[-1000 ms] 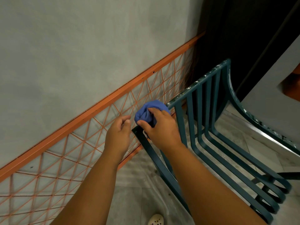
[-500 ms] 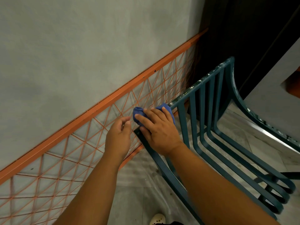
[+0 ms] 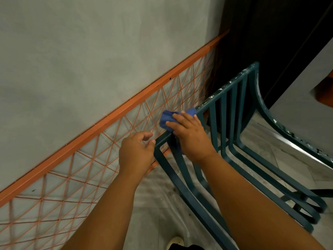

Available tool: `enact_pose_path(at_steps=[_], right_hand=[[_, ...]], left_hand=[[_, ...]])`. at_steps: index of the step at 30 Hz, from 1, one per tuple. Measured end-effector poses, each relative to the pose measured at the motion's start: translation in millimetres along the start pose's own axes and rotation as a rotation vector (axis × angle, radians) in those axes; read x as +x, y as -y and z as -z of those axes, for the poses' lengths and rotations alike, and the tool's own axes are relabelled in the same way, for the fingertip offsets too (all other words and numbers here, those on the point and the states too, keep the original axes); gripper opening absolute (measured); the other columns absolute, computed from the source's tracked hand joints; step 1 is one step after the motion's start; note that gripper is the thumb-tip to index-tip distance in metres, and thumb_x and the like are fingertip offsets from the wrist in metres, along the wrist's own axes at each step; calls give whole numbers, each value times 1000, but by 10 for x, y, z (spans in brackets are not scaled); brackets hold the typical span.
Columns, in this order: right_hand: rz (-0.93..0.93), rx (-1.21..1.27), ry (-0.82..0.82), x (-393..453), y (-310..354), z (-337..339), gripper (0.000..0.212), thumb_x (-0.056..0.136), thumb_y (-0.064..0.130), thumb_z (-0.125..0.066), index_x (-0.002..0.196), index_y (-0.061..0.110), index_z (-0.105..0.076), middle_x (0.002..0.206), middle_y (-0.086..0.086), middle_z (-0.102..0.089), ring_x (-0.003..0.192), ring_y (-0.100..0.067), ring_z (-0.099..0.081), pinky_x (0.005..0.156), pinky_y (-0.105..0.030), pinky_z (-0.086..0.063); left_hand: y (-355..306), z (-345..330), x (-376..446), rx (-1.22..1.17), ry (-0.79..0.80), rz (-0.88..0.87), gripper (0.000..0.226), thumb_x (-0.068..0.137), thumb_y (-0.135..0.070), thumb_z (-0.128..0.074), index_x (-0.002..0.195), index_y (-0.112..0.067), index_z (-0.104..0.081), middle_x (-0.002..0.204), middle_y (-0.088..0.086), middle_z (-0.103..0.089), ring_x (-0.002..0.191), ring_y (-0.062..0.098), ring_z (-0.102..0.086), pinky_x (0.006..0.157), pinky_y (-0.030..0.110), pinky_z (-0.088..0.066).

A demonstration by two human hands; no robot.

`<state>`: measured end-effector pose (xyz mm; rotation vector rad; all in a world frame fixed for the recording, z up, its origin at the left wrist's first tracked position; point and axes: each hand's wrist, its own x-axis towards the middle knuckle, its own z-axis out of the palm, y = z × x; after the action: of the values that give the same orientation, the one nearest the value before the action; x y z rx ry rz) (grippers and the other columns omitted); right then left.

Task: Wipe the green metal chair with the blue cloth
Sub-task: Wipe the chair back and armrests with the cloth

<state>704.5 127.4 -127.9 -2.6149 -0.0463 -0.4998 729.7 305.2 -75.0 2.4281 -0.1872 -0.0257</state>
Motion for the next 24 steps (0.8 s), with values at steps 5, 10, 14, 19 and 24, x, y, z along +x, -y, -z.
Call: enact_pose_path(at_steps=[5, 10, 14, 19, 24], right_hand=[[-46, 52, -125, -101, 220, -149, 43, 78, -1, -58, 119, 10, -65, 130, -9, -60, 132, -37, -43, 110, -55, -28], [30, 60, -138, -126, -8, -27, 45, 72, -4, -65, 115, 9, -68, 125, -14, -62, 122, -38, -52, 105, -47, -39], [-159, 20, -120, 53, 125, 0, 37, 77, 2, -63, 114, 5, -67, 124, -19, -62, 118, -43, -51, 89, -57, -49], [-11, 45, -118, -160, 112, 46, 38, 74, -1, -65, 111, 7, -69, 120, -13, -66, 110, -38, -57, 87, -47, -53], [-204, -28, -160, 126, 12, 127, 45, 62, -13, -73, 104, 5, -70, 113, -19, -67, 104, -41, -57, 78, -49, -55]], left_hand=[[-67, -31, 2, 11, 20, -10, 22, 89, -28, -64, 109, -22, -69, 107, -8, -64, 82, 2, -56, 59, 6, -37], [-110, -128, 46, 84, 44, -140, 26, 86, -30, -68, 109, -19, -71, 105, 0, -69, 98, 16, -60, 79, 22, -42], [-206, -200, 60, 181, 38, -177, 26, 89, -33, -63, 111, -21, -70, 105, -1, -67, 101, 20, -56, 79, 32, -45], [-292, -233, 108, 227, 7, -236, 12, 87, -30, -64, 95, -24, -72, 90, -2, -69, 88, 23, -57, 75, 39, -47], [-416, -206, 179, 357, 39, -123, 13, 88, -36, -63, 99, -32, -71, 91, -8, -70, 96, 20, -57, 92, 41, -36]])
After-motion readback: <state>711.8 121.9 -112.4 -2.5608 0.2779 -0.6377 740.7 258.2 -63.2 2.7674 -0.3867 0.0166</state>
